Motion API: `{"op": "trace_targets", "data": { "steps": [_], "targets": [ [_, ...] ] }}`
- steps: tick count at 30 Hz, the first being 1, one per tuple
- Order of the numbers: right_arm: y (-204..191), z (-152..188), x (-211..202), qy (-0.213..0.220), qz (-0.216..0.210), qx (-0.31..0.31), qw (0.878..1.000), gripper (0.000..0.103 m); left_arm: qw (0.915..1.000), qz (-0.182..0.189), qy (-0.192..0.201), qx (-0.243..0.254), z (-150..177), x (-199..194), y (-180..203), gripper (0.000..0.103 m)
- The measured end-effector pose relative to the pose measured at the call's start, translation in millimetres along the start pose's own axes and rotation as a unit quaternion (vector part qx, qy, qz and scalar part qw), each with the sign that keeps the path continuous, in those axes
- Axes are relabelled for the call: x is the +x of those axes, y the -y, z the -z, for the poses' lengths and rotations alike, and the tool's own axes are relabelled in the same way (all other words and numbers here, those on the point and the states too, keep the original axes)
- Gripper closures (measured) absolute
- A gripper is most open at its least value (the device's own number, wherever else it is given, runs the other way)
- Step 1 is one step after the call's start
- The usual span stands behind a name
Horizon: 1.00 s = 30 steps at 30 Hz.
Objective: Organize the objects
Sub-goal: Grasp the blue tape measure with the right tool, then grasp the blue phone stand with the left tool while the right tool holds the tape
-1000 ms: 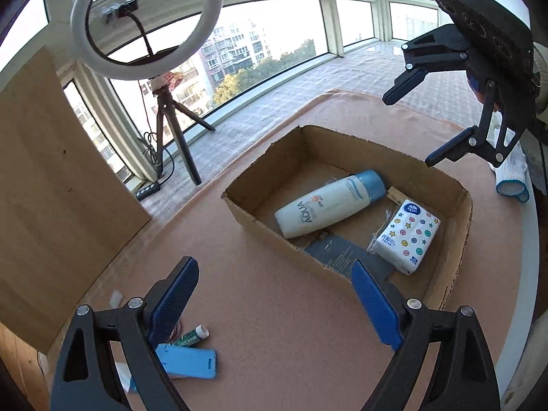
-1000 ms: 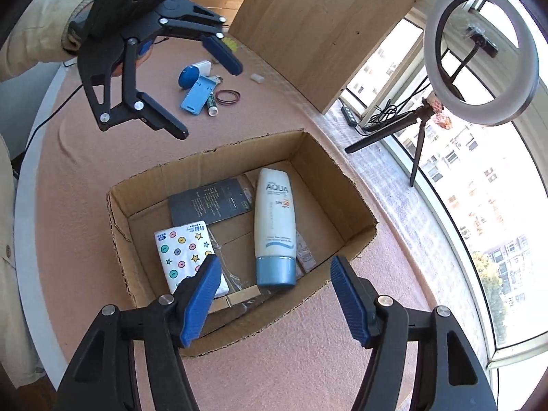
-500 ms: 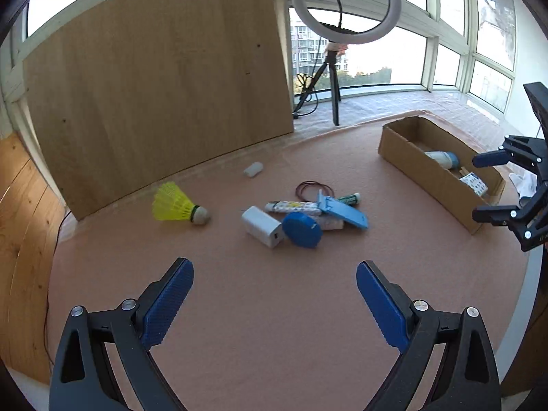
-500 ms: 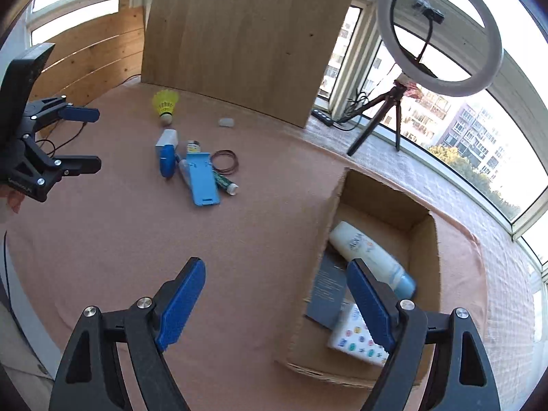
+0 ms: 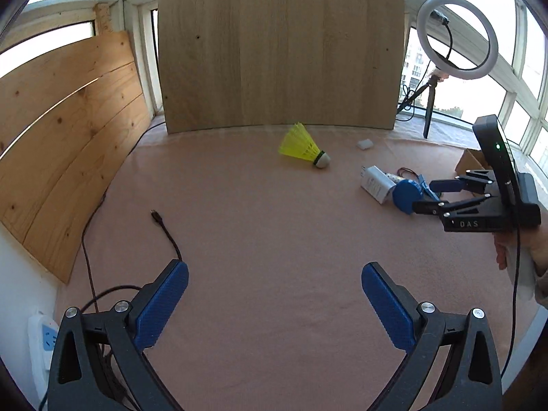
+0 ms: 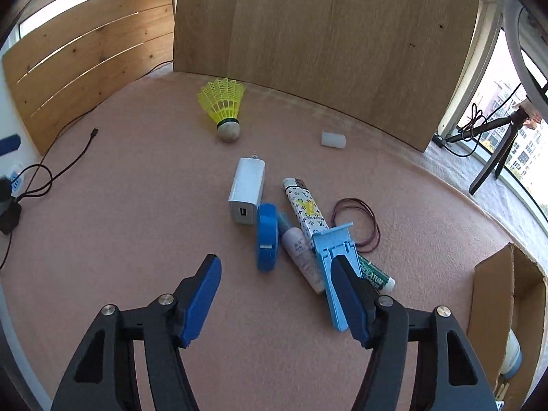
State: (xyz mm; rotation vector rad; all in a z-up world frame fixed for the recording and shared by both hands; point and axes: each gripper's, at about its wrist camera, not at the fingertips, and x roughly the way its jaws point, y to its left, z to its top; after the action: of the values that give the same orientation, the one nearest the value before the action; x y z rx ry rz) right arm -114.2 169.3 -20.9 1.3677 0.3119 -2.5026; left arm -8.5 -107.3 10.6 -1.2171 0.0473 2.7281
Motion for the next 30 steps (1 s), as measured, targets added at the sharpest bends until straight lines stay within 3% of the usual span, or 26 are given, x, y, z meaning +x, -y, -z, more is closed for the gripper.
{"op": "trace_targets", "data": {
  "steps": [3, 7, 15, 19, 22, 27, 30],
  "targets": [
    [1, -5, 12, -0.008, -0.006, -0.001, 1.0, 0.055, 0.9997, 0.01, -0.016, -0.015, 17, 6, 10, 0.0],
    [2, -8, 14, -0.005, -0.01, 0.003, 1.0, 0.088, 0.9989, 0.021, -0.031, -0.027, 27, 15, 20, 0.0],
    [-15, 11, -2, -0.012, -0.065, -0.003, 0.998, 0.09, 0.9972, 0.032, -0.046, -0.049, 25, 33, 29, 0.0],
    [-28, 35, -23, -0.011, -0.153, 0.028, 0.988, 0.09, 0.9963, 0.039, -0.059, -0.049, 24, 44, 35, 0.0],
    [-31, 55, -29, -0.024, -0.196, 0.059, 0.979, 0.09, 0.9962, 0.043, -0.066, -0.037, 26, 51, 45, 0.0],
    [-14, 79, -33, -0.03, -0.197, 0.101, 0.975, 0.09, 0.9957, 0.052, -0.075, -0.019, 28, 58, 63, 0.0],
    [-5, 82, -43, -0.018, -0.176, 0.093, 0.98, 0.09, 0.9955, 0.056, -0.076, -0.013, 25, 61, 73, 0.0]
  ]
}}
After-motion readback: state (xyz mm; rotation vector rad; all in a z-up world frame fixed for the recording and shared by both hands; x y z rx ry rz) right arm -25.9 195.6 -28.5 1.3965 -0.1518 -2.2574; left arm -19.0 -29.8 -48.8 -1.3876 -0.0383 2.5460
